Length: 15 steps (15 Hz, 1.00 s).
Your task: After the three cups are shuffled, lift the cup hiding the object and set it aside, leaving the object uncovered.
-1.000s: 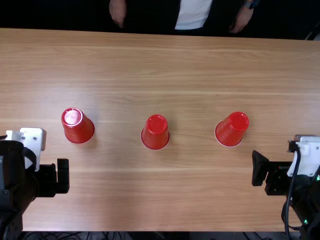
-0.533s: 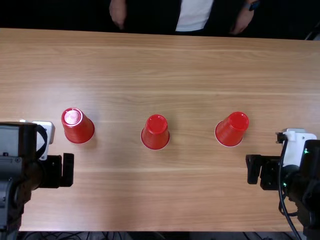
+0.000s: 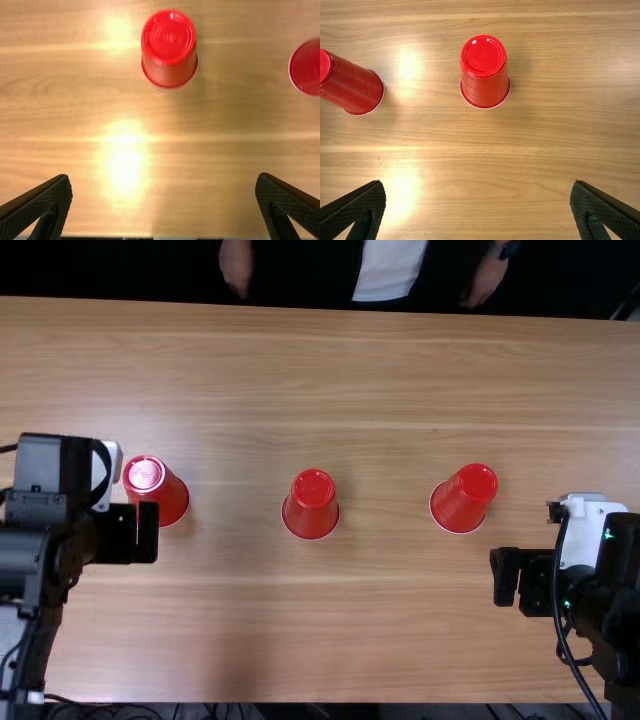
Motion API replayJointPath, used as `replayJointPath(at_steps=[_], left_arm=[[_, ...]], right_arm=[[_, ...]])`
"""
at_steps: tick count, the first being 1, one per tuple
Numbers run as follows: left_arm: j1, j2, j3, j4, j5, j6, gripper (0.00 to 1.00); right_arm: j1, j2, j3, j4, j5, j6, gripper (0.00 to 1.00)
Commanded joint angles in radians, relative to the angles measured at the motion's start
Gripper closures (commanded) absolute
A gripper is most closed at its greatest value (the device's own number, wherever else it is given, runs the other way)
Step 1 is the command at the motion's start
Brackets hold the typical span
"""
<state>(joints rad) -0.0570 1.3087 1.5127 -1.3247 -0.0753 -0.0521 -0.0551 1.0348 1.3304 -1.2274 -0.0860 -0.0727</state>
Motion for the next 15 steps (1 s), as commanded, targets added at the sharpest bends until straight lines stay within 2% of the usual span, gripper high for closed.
replayJointPath(at_steps=[1, 5, 7, 11, 15], left_arm=[[0.006, 0.041, 0.030, 0.018, -0.013, 0.008, 0.00], [0.006, 0.152, 0.030, 0.145, -0.013, 0.004, 0.00], [0.005, 0.210, 0.030, 0.158, -0.013, 0.002, 0.00], [0.000, 0.310, 0.044, 0.209, -0.055, 0.001, 0.00], [-0.001, 0.419, 0.087, 0.228, -0.059, -0.003, 0.00]], right_arm=[[-0.008, -0.009, 0.029, 0.004, -0.004, -0.008, 0.00], [-0.006, -0.012, 0.026, 0.006, -0.006, -0.006, 0.00], [-0.005, -0.013, 0.023, 0.008, -0.006, -0.006, 0.00], [-0.003, -0.013, 0.018, 0.010, -0.006, -0.003, 0.00], [-0.003, -0.013, 0.018, 0.010, -0.006, 0.003, 0.00]])
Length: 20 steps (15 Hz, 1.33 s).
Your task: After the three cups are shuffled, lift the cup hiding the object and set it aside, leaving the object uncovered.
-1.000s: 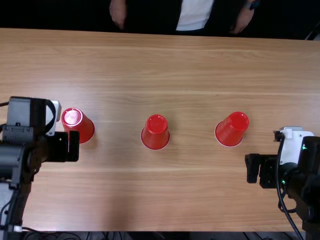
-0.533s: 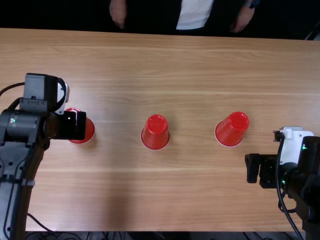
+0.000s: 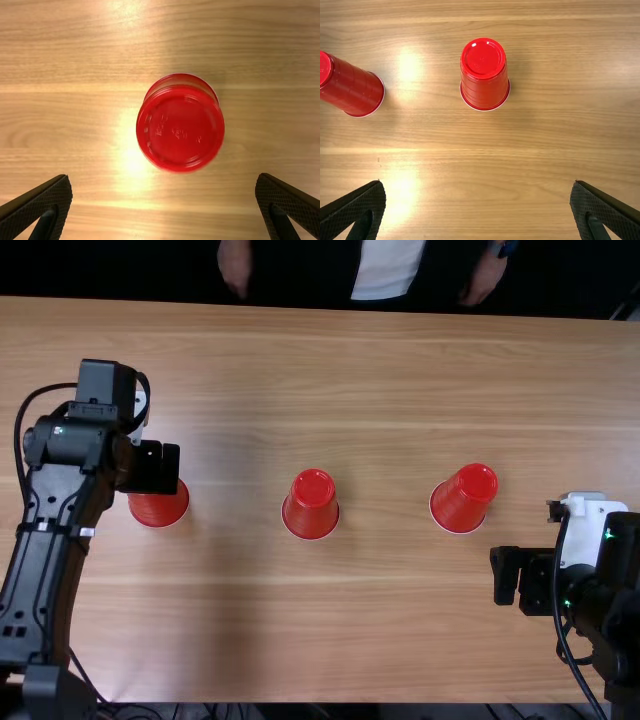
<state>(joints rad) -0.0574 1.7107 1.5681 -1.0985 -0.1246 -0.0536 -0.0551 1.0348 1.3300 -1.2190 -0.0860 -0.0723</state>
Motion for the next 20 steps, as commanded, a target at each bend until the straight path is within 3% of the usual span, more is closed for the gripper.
replayJointPath(at_steps=[1, 17, 18, 20], left_arm=[[-0.005, 0.038, 0.041, 0.001, -0.010, -0.002, 0.00], [-0.005, 0.265, 0.096, -0.017, 0.003, -0.003, 0.00], [-0.005, 0.279, 0.098, -0.019, 0.005, -0.003, 0.08], [-0.005, 0.285, 0.098, -0.019, 0.009, -0.003, 0.40]], right_arm=[[-0.005, -0.013, 0.018, 0.001, -0.006, 0.002, 0.00], [-0.005, -0.015, -0.006, -0.001, -0.004, 0.004, 0.00], [-0.003, -0.015, -0.006, -0.001, -0.004, 0.004, 0.00], [-0.003, -0.015, -0.005, -0.001, -0.004, 0.004, 0.00]])
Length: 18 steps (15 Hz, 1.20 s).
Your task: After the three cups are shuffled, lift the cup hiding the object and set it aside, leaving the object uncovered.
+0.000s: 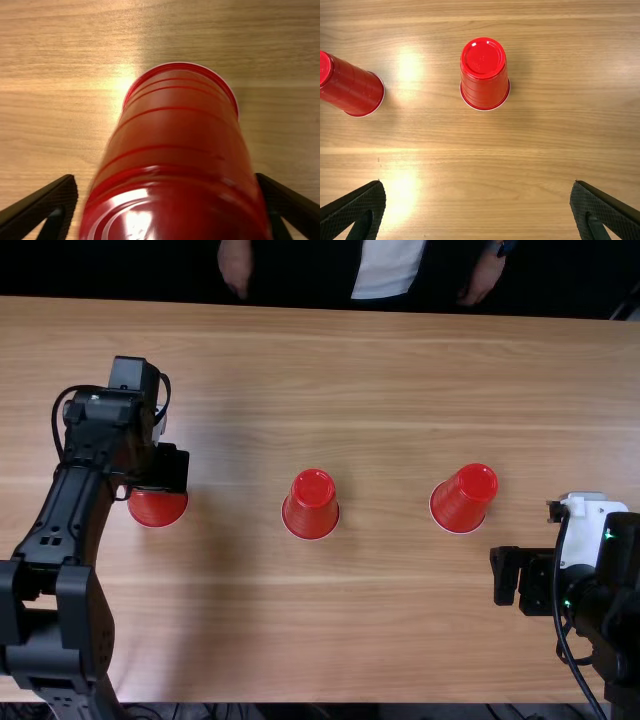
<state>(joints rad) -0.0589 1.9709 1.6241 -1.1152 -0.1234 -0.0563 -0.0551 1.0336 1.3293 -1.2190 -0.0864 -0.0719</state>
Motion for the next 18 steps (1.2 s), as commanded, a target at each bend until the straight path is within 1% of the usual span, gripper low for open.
replayJointPath(at_steps=[1, 2, 3, 4, 5, 7, 9, 11, 13, 14, 15, 17, 18], left_arm=[[-0.002, 0.025, 0.040, -0.002, 0.009, 0.001, 0.54], [-0.002, 0.023, 0.040, -0.002, 0.007, 0.001, 0.65], [-0.002, 0.022, 0.040, -0.002, 0.009, 0.001, 0.80], [-0.004, 0.019, 0.040, -0.002, 0.009, 0.001, 0.98], [-0.004, 0.013, 0.039, -0.002, 0.009, 0.001, 1.00], [-0.005, -0.006, 0.040, -0.013, 0.009, -0.001, 1.00], [-0.005, -0.107, 0.054, -0.041, 0.011, -0.003, 1.00], [-0.012, -0.152, 0.068, -0.083, 0.015, -0.003, 1.00], [-0.001, -0.218, 0.086, -0.105, 0.015, -0.006, 1.00], [0.016, -0.234, 0.086, -0.105, 0.013, -0.008, 1.00], [0.047, -0.253, 0.080, -0.103, 0.013, -0.010, 1.00], [0.126, -0.280, 0.076, -0.103, 0.011, -0.032, 1.00], [0.153, -0.294, 0.066, -0.103, 0.007, -0.038, 1.00]], right_arm=[[-0.003, -0.014, -0.004, -0.001, -0.004, 0.004, 0.00], [-0.003, -0.015, -0.002, -0.001, -0.004, 0.004, 0.00], [-0.003, -0.015, -0.002, -0.001, -0.004, 0.004, 0.00], [-0.003, -0.015, -0.004, -0.001, -0.004, 0.004, 0.00], [-0.003, -0.015, -0.004, -0.001, -0.004, 0.004, 0.00], [-0.003, -0.017, -0.004, -0.001, -0.004, 0.004, 0.00], [-0.003, -0.017, -0.004, -0.001, -0.004, 0.004, 0.00], [-0.003, -0.017, -0.007, -0.001, -0.004, 0.004, 0.00], [-0.003, -0.017, -0.012, -0.001, -0.004, 0.004, 0.00], [-0.003, -0.017, -0.010, 0.001, -0.004, 0.004, 0.00], [-0.003, -0.017, -0.008, -0.001, -0.004, 0.004, 0.00], [-0.002, -0.017, -0.005, -0.001, -0.004, 0.002, 0.00], [-0.002, -0.018, -0.007, -0.003, -0.004, 0.002, 0.00]])
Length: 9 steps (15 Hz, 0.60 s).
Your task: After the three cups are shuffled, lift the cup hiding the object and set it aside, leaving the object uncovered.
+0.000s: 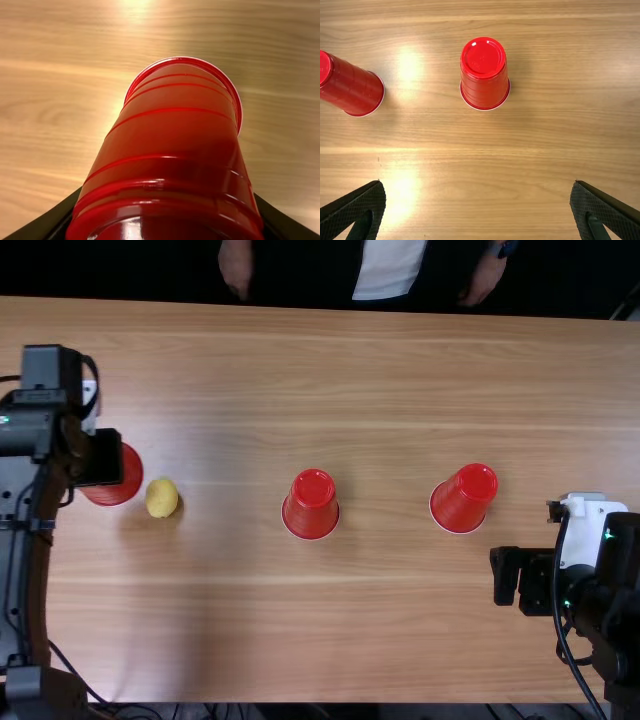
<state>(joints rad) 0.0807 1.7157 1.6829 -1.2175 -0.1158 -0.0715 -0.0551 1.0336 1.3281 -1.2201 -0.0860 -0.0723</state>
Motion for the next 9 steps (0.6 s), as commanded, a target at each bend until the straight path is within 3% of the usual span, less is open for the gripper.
replayJointPath(at_steps=[1, 5, 9], left_arm=[[0.039, -0.054, -0.015, 0.003, -0.008, -0.022, 1.00], [0.120, -0.067, -0.146, 0.015, -0.011, -0.019, 1.00], [0.162, -0.054, -0.241, 0.032, -0.011, -0.019, 0.86]], right_arm=[[-0.002, -0.018, -0.007, -0.005, -0.006, 0.000, 0.00], [-0.002, -0.044, -0.006, -0.016, -0.004, -0.005, 0.00], [-0.002, -0.047, -0.006, -0.035, -0.004, -0.005, 0.00]])
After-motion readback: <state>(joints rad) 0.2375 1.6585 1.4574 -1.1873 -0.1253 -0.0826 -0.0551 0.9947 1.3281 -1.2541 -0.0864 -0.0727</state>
